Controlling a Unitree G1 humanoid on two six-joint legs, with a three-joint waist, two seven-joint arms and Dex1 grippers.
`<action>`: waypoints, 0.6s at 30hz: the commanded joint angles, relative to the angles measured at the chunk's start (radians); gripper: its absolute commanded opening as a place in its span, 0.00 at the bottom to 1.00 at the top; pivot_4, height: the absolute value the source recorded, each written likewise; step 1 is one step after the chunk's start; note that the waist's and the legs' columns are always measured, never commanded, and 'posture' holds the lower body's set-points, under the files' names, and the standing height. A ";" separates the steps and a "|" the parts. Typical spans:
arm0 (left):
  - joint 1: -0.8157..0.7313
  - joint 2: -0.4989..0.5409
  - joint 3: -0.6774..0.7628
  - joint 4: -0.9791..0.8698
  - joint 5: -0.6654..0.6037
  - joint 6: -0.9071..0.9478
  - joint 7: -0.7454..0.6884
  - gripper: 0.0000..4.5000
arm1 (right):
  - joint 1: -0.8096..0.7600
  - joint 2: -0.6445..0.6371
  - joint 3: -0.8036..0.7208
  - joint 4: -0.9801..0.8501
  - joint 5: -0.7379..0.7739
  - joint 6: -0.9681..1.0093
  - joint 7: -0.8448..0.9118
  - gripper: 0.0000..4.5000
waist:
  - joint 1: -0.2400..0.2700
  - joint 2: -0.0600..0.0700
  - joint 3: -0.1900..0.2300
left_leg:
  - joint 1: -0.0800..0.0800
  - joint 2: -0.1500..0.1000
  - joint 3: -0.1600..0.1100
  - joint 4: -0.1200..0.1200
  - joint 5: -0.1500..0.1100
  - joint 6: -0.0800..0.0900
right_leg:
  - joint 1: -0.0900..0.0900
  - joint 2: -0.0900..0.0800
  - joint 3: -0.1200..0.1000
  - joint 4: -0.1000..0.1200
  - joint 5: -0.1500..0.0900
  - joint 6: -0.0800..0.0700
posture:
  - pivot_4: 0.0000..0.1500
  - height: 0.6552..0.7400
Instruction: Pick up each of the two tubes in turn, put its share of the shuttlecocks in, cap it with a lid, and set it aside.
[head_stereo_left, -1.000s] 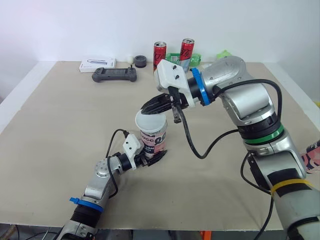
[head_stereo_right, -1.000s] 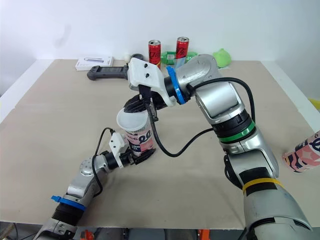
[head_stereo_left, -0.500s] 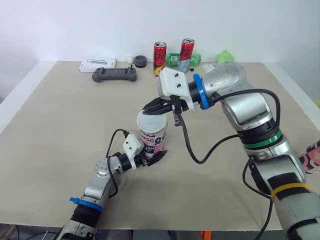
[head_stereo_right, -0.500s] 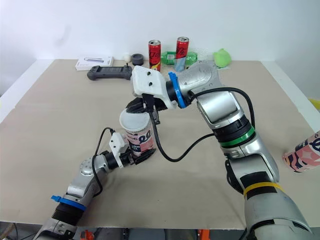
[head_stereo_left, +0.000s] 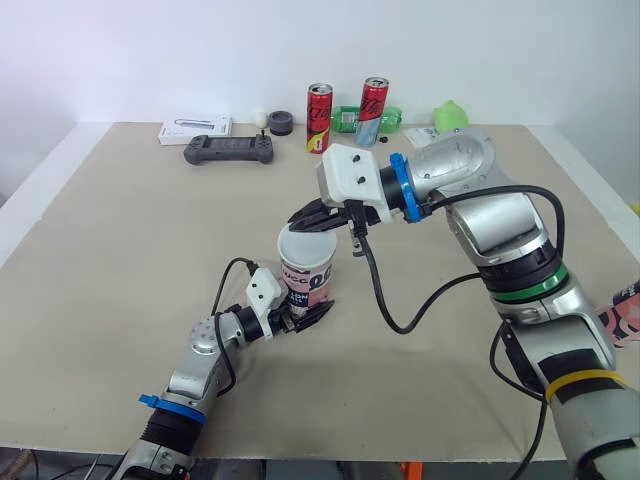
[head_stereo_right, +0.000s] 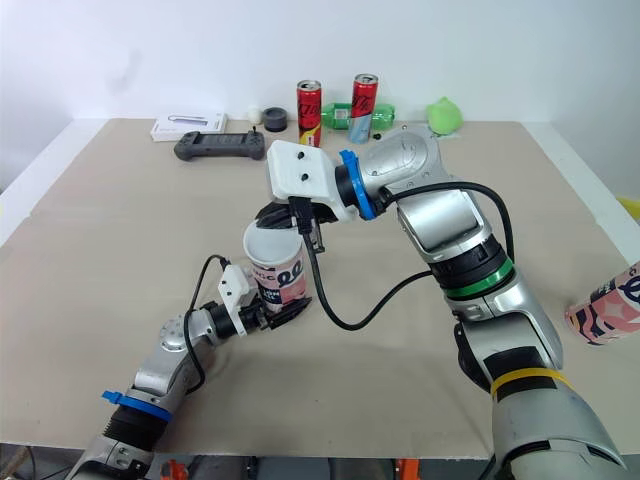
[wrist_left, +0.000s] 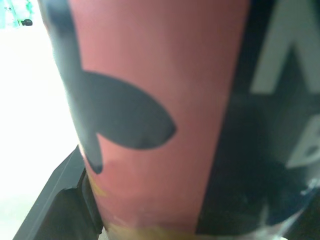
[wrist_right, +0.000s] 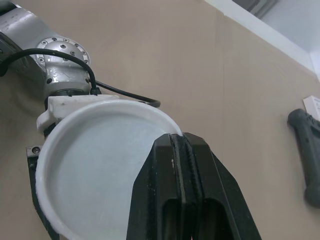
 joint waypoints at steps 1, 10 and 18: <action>0.022 0.015 -0.006 0.041 0.023 0.033 0.008 0.79 | 0.005 -0.009 -0.019 -0.048 0.003 -0.013 0.004 0.01 | 0.000 0.000 0.000 | 0.000 0.000 0.000 0.000 0.000 0.000 | 0.000 0.000 0.000 0.000 0.000 0.000 | 1.00 1.00; 0.021 0.019 -0.005 0.039 0.023 0.035 0.008 0.79 | 0.030 0.002 -0.018 -0.056 -0.006 -0.020 -0.018 0.01 | 0.000 0.000 0.000 | 0.000 0.000 0.000 0.000 0.000 0.000 | 0.000 0.000 0.000 0.000 0.000 0.000 | 1.00 1.00; 0.016 0.022 -0.003 0.039 0.022 0.037 0.008 0.79 | 0.063 -0.001 -0.038 -0.104 0.003 0.002 -0.057 0.01 | 0.000 0.000 0.000 | 0.000 0.000 0.000 0.000 0.000 0.000 | 0.000 0.000 0.000 0.000 0.000 0.000 | 1.00 1.00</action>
